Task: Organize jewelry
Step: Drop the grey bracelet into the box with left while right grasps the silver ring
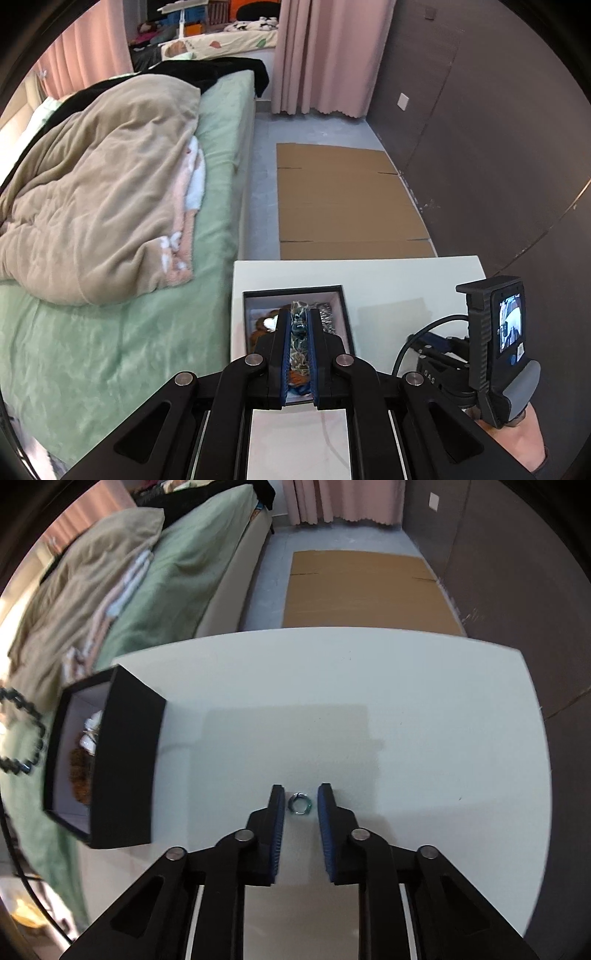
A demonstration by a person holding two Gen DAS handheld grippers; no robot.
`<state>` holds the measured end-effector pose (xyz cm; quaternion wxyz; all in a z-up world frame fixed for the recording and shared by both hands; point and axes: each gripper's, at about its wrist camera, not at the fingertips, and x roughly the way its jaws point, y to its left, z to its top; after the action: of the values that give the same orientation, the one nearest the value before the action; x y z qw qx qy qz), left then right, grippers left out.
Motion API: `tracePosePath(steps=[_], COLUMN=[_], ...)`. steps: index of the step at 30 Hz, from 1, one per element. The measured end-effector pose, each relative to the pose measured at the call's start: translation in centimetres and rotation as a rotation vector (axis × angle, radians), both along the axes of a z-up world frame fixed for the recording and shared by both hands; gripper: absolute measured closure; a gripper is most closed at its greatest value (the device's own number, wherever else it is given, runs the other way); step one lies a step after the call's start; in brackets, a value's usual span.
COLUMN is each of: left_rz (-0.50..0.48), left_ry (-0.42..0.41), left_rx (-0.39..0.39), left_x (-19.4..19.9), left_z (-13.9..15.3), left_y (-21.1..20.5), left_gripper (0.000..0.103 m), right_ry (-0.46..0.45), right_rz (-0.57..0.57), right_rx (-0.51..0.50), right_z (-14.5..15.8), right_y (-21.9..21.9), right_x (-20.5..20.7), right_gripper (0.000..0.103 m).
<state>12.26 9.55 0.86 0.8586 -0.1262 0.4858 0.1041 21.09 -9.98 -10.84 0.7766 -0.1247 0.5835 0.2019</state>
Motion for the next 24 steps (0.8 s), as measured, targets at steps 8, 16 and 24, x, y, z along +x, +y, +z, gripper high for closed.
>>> tracePosePath(steps=[8,16,24], left_rz=[-0.011,-0.024,0.019], left_ry=[0.016,0.086,0.057], left_rx=[-0.045,-0.066,-0.075], left_x=[0.2,0.6,-1.0], left_z=[-1.4,-4.3,-3.5], left_y=[0.2,0.3,2.4], left_gripper=[0.094,0.094,0.047], right_ry=[0.010,0.036,0.046], right_rz=[-0.012,0.007,0.066], right_rx=[0.120,0.317,0.456], right_z=[2.5,5.2,6.9], right_y=[-1.1,-1.2,0.9], right_x=[-0.3,-0.7,-2.0], right_gripper=[0.089,0.089,0.089])
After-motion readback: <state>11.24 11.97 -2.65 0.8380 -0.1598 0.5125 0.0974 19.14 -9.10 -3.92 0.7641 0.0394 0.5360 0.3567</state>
